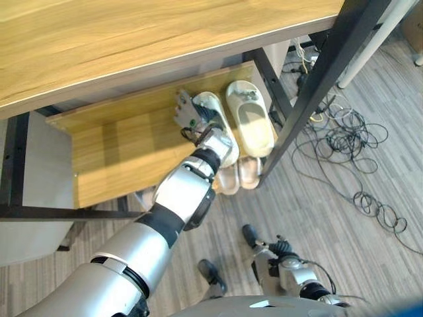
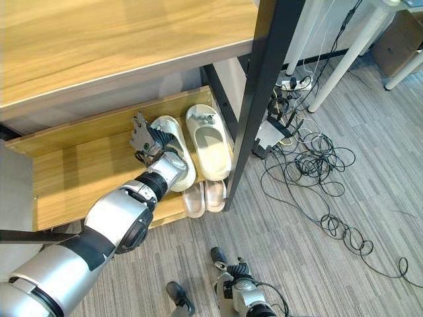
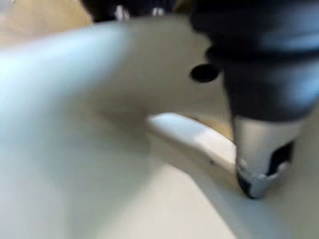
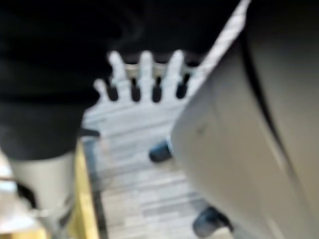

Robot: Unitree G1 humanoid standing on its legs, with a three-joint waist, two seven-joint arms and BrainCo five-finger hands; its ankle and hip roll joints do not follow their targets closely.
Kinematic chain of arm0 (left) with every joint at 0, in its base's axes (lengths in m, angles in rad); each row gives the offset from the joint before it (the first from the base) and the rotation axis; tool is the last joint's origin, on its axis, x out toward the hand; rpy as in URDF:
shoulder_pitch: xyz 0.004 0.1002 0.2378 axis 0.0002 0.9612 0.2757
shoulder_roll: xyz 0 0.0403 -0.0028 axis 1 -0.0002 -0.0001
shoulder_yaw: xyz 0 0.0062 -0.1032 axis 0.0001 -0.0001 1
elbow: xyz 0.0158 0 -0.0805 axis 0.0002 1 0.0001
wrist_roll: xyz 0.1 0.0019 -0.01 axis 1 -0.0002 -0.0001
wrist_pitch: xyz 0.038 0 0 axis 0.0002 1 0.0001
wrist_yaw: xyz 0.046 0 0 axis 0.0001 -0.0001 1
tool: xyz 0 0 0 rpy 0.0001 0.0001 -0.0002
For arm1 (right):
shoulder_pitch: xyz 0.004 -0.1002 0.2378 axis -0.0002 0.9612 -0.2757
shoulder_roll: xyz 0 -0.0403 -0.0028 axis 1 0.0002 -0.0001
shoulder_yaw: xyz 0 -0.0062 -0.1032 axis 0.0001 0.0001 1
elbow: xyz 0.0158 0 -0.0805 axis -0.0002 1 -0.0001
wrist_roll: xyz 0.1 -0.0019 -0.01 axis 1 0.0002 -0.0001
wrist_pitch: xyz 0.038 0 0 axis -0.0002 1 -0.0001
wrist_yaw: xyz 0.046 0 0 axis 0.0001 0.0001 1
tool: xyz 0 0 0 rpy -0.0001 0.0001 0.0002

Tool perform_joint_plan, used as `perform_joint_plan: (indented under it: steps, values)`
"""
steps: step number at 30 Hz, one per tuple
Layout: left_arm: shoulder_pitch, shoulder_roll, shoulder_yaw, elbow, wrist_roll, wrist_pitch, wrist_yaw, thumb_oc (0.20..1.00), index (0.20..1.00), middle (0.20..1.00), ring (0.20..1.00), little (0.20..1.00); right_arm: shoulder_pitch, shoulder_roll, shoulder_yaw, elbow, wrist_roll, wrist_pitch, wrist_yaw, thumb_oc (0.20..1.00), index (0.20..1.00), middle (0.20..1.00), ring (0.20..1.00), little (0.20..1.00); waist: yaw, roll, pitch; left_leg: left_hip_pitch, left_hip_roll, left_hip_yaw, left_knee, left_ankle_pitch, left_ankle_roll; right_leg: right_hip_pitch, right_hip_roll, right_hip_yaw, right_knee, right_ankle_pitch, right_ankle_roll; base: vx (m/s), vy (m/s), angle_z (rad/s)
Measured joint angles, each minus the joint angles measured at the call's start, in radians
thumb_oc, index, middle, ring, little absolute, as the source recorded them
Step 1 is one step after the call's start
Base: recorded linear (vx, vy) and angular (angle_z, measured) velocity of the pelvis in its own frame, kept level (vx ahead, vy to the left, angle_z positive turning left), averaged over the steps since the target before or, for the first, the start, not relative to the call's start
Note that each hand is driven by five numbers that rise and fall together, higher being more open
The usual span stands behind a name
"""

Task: Arrange the slippers neatly on the shoe rack.

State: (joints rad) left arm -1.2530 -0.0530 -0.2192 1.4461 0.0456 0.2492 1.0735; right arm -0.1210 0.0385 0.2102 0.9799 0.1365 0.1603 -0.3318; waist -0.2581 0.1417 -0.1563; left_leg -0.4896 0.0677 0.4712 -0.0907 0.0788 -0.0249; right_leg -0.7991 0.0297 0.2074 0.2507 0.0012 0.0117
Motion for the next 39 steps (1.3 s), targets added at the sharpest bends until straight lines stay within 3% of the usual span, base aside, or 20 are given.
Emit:
perform_joint_plan:
  steps: [10,14,17,22,30,39]
  values:
    - [0.036,-0.008,-0.016,-0.010,-0.015,-0.053,-0.023,1.000,1.000,1.000,1.000,1.000,-0.045,-0.010,-0.016,0.075,0.029,0.018,0.012,1.000,1.000,1.000,1.000,1.000,0.006,0.005,-0.004,-0.002,0.005,-0.017,0.000,0.010,-0.004,0.000,0.004,-0.009,0.009,0.000,-0.007,-0.02,-0.013,0.03]
    - [0.036,-0.008,-0.133,0.011,0.042,0.032,-0.142,1.000,1.000,1.000,1.000,1.000,-0.056,-0.023,-0.045,0.105,0.027,0.021,0.014,1.000,1.000,1.000,1.000,1.000,0.022,0.024,-0.019,0.000,0.003,-0.018,-0.001,0.010,-0.003,0.004,0.002,-0.007,0.008,-0.003,-0.003,0.00,0.000,0.00]
    - [-0.001,0.002,-0.143,0.019,0.063,0.100,-0.242,1.000,1.000,1.000,1.000,1.000,-0.050,-0.019,-0.047,0.103,0.020,0.019,0.015,1.000,1.000,1.000,1.000,1.000,0.025,0.026,-0.021,0.000,0.002,-0.018,-0.002,0.008,-0.001,0.004,0.001,-0.006,0.006,-0.002,-0.001,0.03,0.027,0.00]
    - [-0.027,0.014,-0.155,0.033,0.100,0.156,-0.360,1.000,1.000,1.000,1.000,1.000,-0.041,-0.017,-0.084,0.099,-0.006,0.014,0.016,1.000,1.000,1.000,1.000,1.000,0.028,0.040,-0.032,-0.001,0.002,-0.018,0.000,0.018,0.000,0.010,0.001,-0.007,-0.005,0.016,-0.008,-0.02,-0.006,0.00]
    - [-0.042,0.024,-0.173,0.030,0.107,0.163,-0.459,1.000,1.000,1.000,1.000,1.000,-0.043,-0.021,-0.123,0.098,-0.024,0.006,0.017,1.000,1.000,1.000,1.000,1.000,0.041,0.042,-0.030,-0.001,0.006,-0.043,-0.001,0.023,-0.003,0.016,-0.002,-0.030,0.002,0.007,-0.004,-0.01,-0.008,0.07]
    - [-0.047,0.039,-0.164,-0.076,0.133,0.185,-0.561,1.000,1.000,1.000,1.000,1.000,-0.071,-0.043,-0.157,0.097,-0.021,0.007,0.012,1.000,1.000,1.000,1.000,1.000,0.067,0.069,0.041,0.019,0.008,-0.075,-0.005,0.022,-0.006,0.048,-0.008,-0.057,0.002,0.005,-0.005,-0.01,-0.003,0.07]
